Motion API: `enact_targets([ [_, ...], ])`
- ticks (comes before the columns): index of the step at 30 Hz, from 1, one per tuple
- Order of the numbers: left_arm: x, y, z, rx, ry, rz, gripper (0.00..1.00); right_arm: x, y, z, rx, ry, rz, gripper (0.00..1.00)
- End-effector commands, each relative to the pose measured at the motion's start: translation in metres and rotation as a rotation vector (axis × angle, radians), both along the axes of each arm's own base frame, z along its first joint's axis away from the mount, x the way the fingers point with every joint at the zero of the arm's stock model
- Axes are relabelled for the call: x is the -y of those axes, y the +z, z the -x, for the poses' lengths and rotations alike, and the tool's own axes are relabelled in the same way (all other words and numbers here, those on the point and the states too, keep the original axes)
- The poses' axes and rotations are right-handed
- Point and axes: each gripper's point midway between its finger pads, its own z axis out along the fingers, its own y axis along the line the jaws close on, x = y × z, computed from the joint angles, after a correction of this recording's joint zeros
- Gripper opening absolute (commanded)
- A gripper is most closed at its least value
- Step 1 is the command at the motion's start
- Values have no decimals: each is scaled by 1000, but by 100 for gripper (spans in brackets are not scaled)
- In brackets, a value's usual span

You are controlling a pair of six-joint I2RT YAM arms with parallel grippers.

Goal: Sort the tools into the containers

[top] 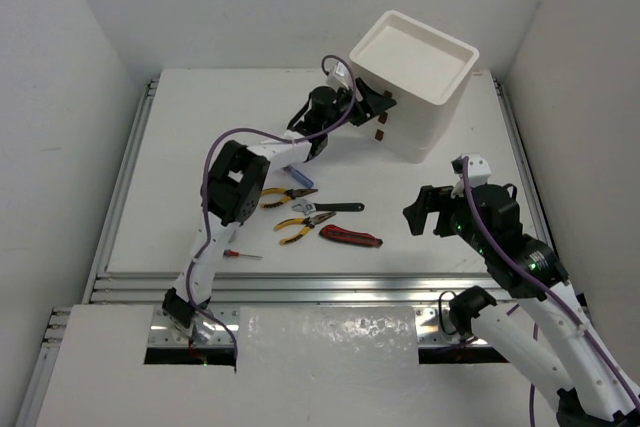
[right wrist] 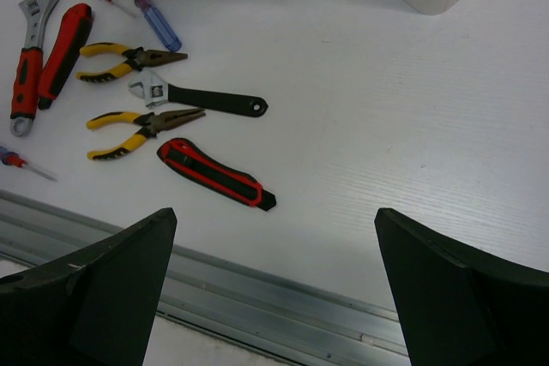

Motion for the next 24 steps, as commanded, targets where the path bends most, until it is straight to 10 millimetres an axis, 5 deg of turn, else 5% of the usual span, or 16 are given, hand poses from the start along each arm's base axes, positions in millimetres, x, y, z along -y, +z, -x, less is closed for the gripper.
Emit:
enact_targets([
  [1, -7, 55, -13, 142, 30, 77, 65, -4, 9, -5, 38, 11, -21, 99],
  [14, -13, 76, -11, 187, 22, 101, 51, -9, 5, -6, 19, 30, -25, 99],
  [24, -9, 88, -14, 217, -10, 134, 20, -11, 5, -6, 15, 40, -27, 99],
])
